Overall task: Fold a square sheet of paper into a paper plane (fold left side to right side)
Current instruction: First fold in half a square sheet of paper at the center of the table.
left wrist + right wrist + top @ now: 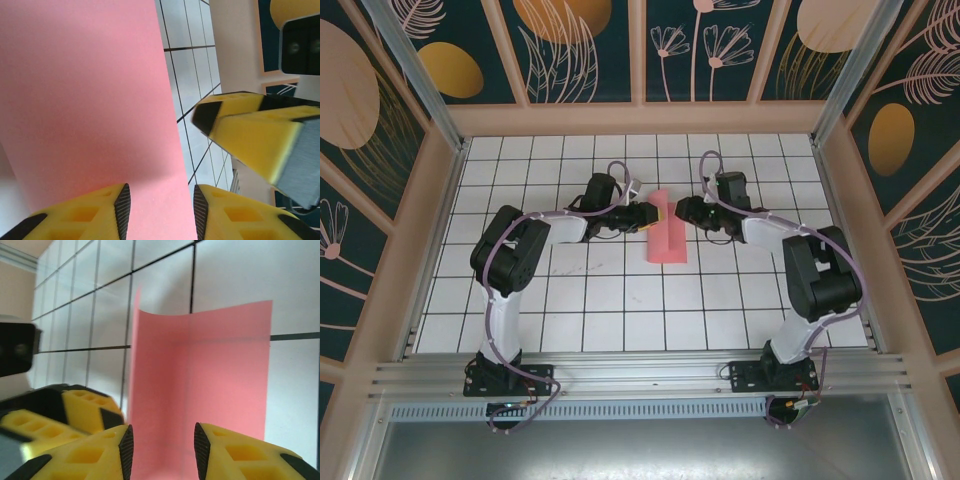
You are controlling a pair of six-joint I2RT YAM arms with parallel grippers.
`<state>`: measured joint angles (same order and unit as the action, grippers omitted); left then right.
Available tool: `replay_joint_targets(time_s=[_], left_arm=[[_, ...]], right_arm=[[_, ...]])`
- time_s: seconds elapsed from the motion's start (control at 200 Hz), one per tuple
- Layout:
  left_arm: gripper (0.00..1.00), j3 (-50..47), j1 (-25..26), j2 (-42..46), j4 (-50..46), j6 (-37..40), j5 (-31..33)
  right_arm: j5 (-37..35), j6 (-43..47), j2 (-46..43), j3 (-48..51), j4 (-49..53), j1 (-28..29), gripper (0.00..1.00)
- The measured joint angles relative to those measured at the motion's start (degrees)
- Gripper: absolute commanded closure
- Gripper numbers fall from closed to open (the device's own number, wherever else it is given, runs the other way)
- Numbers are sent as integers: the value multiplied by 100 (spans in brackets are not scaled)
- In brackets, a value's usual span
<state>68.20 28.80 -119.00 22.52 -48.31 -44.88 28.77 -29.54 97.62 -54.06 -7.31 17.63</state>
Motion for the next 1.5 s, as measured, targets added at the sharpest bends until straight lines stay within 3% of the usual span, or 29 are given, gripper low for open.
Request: replay_joint_targets(time_s=[0.335, 0.535, 0.615, 0.756, 0.866, 0.941, 1.181, 1.501], left_arm=[[75, 2, 15, 0, -4, 2, 55], [75, 2, 22, 0, -4, 2, 61], [75, 2, 26, 0, -4, 2, 79], [74, 2, 26, 0, -7, 2, 83], [70, 2, 26, 0, -31, 15, 144], [64, 2, 26, 0, -85, 55, 201], [46, -2, 26, 168, -599, 358, 693], [42, -4, 26, 457, -1154, 531, 1408]], right_arm=[[826, -662, 140, 74, -501, 17, 57], [997, -800, 350, 74, -608, 129, 59], [1027, -835, 424, 74, -623, 153, 64], [1032, -817, 511, 2, -562, 177, 82], [999, -796, 535, -81, -485, 188, 95], [962, -704, 553, -120, -407, 188, 99], [654, -431, 706, -308, 35, 188, 99], [177, -164, 890, -387, 404, 179, 97]])
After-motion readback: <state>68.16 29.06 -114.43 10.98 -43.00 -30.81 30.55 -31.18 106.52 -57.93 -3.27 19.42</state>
